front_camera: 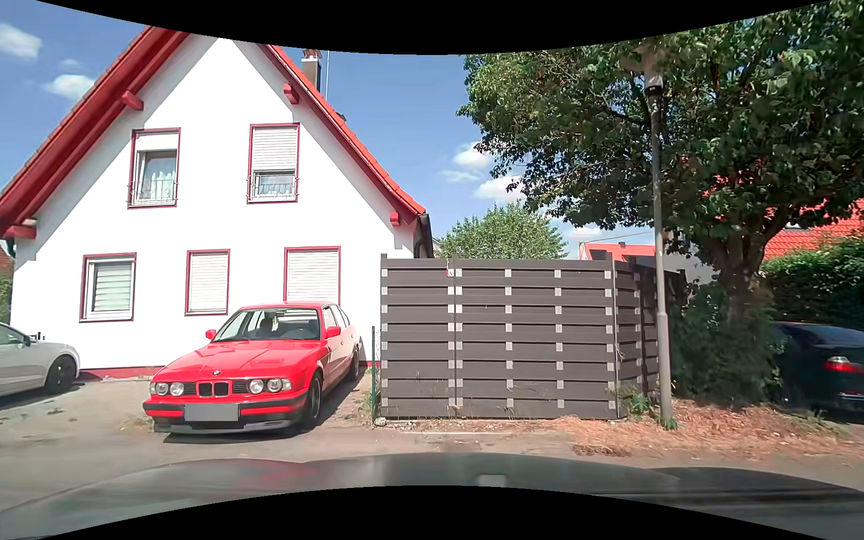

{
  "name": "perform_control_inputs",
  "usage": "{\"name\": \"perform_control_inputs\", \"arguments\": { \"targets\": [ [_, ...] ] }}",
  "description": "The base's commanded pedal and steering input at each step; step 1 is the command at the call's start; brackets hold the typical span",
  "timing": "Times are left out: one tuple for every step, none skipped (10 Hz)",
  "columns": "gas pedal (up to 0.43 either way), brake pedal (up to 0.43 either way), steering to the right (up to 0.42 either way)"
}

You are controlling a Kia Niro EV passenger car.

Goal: Follow the waypoints while adhering to traffic rules and regulations

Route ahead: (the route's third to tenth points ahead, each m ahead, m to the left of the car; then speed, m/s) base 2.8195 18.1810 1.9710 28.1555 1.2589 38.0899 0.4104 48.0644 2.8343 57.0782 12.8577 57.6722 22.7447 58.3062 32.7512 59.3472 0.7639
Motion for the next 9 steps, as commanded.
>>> {"name": "perform_control_inputs", "arguments": {
  "targets": [
    [0.0, 0.0, -0.462],
    [0.0, 0.0, -0.526],
    [0.0, 0.0, -0.594],
    [0.0, 0.0, -0.658],
    [0.0, 0.0, -0.717],
    [0.0, 0.0, -0.771],
    [0.0, 0.0, -0.826],
    [0.0, 0.0, -0.892],
    [0.0, 0.0, -0.929]
  ]
}}
